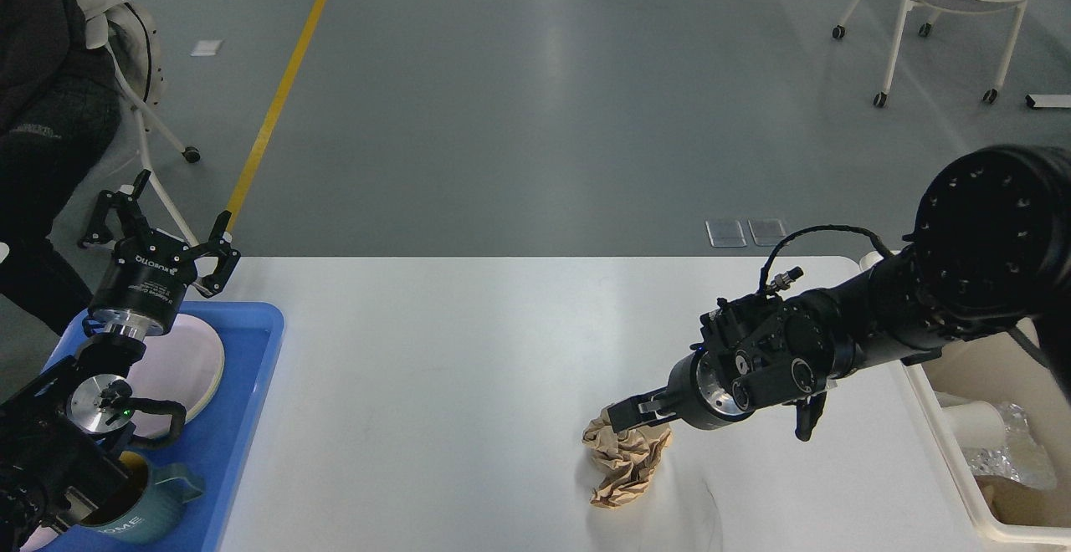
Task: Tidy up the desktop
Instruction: 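Grasp the crumpled brown paper with the right gripper and lift it, then carry the brown paper over the white bin and drop it in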
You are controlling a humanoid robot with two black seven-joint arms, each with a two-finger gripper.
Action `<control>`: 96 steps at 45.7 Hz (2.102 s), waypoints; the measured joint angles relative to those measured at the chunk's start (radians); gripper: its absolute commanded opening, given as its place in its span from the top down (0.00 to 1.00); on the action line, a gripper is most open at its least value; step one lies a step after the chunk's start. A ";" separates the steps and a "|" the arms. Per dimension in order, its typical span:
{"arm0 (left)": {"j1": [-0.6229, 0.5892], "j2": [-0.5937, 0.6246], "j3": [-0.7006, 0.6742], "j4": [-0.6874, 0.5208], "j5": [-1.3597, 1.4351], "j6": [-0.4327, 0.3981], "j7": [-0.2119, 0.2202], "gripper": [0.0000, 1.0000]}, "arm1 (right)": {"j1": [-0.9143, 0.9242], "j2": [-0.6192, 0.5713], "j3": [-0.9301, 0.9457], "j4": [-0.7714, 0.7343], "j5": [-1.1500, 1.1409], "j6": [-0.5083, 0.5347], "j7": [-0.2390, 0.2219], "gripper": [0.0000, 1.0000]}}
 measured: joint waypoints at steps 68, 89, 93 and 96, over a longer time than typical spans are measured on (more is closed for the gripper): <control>0.000 0.000 -0.002 0.000 0.000 -0.001 0.000 0.00 | 0.659 -0.255 -0.243 0.229 -0.160 0.310 0.106 1.00; 0.001 0.000 -0.002 0.000 0.000 -0.001 0.000 0.00 | 0.969 -0.439 -0.347 0.143 -0.343 0.606 0.222 1.00; 0.001 0.000 -0.001 0.000 0.000 -0.001 0.000 0.00 | 0.851 -0.505 -0.446 0.033 -0.371 0.466 0.221 1.00; 0.001 0.000 -0.001 0.000 -0.001 -0.001 0.000 0.00 | 0.715 -0.552 -0.505 -0.076 -0.387 0.332 0.221 1.00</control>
